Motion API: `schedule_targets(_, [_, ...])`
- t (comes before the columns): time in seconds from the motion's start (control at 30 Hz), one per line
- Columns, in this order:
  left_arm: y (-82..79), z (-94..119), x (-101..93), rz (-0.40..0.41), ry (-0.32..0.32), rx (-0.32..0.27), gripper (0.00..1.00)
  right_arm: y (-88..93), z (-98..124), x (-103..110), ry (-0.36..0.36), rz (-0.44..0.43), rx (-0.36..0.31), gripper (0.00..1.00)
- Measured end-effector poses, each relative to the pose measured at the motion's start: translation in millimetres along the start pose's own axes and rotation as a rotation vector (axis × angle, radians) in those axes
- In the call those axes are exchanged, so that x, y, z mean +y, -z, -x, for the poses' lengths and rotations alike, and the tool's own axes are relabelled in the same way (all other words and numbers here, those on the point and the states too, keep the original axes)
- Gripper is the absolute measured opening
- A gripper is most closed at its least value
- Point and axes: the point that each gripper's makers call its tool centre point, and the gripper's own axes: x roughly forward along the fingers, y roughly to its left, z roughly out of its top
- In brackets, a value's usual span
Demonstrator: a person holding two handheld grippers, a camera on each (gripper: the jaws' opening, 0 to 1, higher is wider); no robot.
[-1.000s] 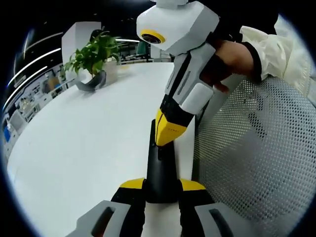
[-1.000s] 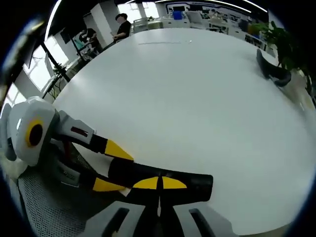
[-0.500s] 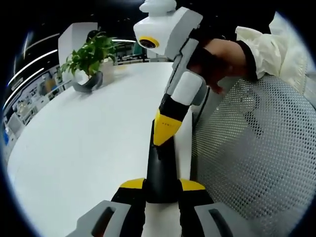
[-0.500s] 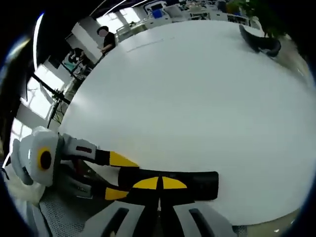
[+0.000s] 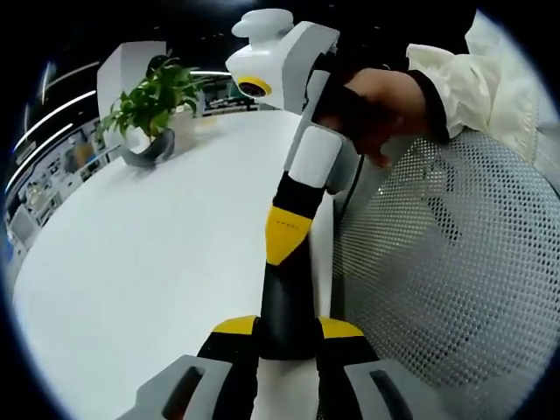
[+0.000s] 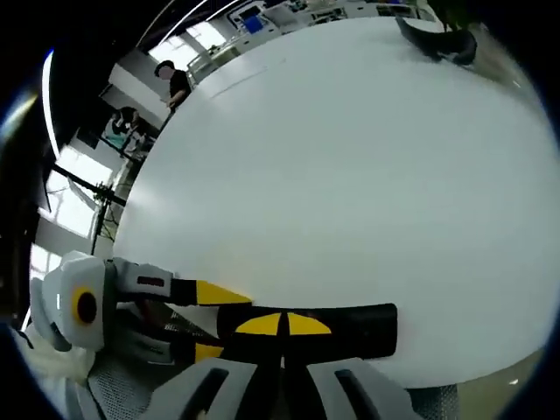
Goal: Press the specified remote control buttons in sequence, fully releasing each button before pressing the next.
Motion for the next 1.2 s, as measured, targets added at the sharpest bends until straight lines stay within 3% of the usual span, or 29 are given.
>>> schedule_targets(0.23, [-0.2,-0.1,0.1,0.001,-0.001,-0.002,0.24,0.9,-1.2,1.1,-0.022,-0.029,0.019,0.00])
schedule_targets(0.43, [0.3,-0.5,0.6,0.002,0.001,-0.006,0.24,0.1,-2.2,3.4,-0.031,0.023,0.057,0.00])
schedule_targets(0.67, [-0.2,-0.3,0.6,0.002,0.003,-0.002,0.24,1.4,-6.6,0.9,0.008,0.106,0.395,0.00])
schedule_targets(0.77, [-0.1,-0.4,0.6,0.003,0.004,0.001,0.24,2.2,-7.4,0.4,0.040,0.099,0.494,0.00])
schedule_targets(0.97, [-0.3,-0.5,0.7,0.009,0.008,0.001,0.24,2.9,-8.6,-1.1,0.071,0.093,0.614,0.00])
schedule_targets(1.2, [-0.6,-0.4,1.4,0.032,0.013,-0.003,0.23,6.8,-5.4,-0.3,0.094,0.117,0.662,0.00])
